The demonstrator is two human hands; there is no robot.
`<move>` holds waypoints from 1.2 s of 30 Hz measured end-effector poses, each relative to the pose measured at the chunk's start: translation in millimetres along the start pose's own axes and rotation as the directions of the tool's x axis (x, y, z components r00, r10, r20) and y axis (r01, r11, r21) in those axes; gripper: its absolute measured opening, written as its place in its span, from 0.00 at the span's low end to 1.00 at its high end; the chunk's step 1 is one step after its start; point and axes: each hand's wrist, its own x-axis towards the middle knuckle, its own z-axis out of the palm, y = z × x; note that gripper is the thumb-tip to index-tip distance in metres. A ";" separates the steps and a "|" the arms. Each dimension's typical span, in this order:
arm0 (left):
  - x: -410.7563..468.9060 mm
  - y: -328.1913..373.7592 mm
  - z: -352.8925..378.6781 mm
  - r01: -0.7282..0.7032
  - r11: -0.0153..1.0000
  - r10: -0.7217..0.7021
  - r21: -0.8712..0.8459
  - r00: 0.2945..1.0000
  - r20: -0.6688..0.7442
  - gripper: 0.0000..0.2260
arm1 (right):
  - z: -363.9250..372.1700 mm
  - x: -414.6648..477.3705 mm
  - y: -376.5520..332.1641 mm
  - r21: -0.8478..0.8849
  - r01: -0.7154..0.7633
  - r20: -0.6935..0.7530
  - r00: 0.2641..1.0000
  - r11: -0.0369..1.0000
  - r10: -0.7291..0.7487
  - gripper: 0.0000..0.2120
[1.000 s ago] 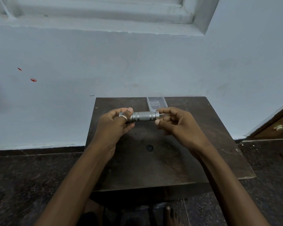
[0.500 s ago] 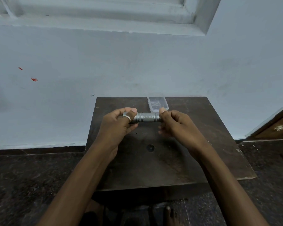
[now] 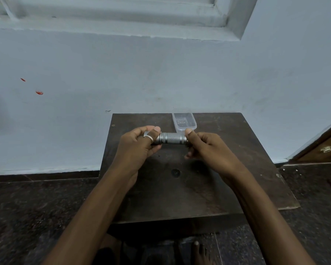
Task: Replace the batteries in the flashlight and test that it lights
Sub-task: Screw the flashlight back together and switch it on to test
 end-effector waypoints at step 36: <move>3.7 0.0 -3.0 0.063 0.997 -0.063 -0.037 0.998 -0.017 0.09 | -2.8 -3.1 -8.6 0.094 0.063 0.012 0.998 0.994 -0.064 0.07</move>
